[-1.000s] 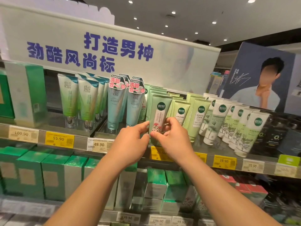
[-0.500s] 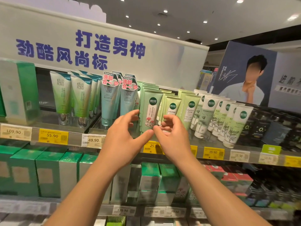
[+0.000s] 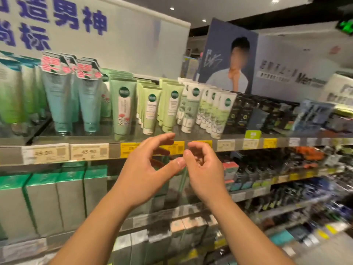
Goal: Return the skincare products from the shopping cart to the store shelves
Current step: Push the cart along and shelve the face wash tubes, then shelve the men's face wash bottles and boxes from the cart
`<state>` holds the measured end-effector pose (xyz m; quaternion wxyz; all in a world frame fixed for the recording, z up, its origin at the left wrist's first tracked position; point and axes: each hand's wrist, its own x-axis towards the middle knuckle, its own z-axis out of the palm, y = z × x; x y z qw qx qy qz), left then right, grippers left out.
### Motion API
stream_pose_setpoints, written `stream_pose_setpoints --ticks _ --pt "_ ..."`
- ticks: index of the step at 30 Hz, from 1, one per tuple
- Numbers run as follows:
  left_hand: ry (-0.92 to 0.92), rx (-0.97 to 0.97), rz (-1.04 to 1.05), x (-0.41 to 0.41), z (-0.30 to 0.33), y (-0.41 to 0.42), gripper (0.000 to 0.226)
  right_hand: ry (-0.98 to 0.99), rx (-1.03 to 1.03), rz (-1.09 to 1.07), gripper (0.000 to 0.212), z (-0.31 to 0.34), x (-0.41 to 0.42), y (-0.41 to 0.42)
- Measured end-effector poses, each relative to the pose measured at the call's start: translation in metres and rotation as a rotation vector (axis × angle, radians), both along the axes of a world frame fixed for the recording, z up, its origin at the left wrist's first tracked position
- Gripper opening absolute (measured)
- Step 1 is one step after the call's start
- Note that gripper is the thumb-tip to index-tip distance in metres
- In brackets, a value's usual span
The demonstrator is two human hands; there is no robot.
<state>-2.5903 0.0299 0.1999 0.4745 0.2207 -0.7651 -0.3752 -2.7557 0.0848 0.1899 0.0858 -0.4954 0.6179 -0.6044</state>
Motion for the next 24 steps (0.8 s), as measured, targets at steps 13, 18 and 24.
stream_pose_setpoints --ticks 13,18,24 --pt "-0.128 0.014 -0.372 -0.109 -0.025 0.094 0.058 -0.071 0.15 -0.267 0.007 -0.032 -0.073 0.166" --pt "-0.209 0.079 -0.506 -0.149 -0.037 0.147 0.051 -0.16 0.254 -0.374 0.02 -0.044 -0.088 0.25" --pt "-0.384 0.109 -0.67 -0.187 -0.067 0.232 0.052 -0.289 0.253 -0.58 0.012 -0.081 -0.091 0.363"
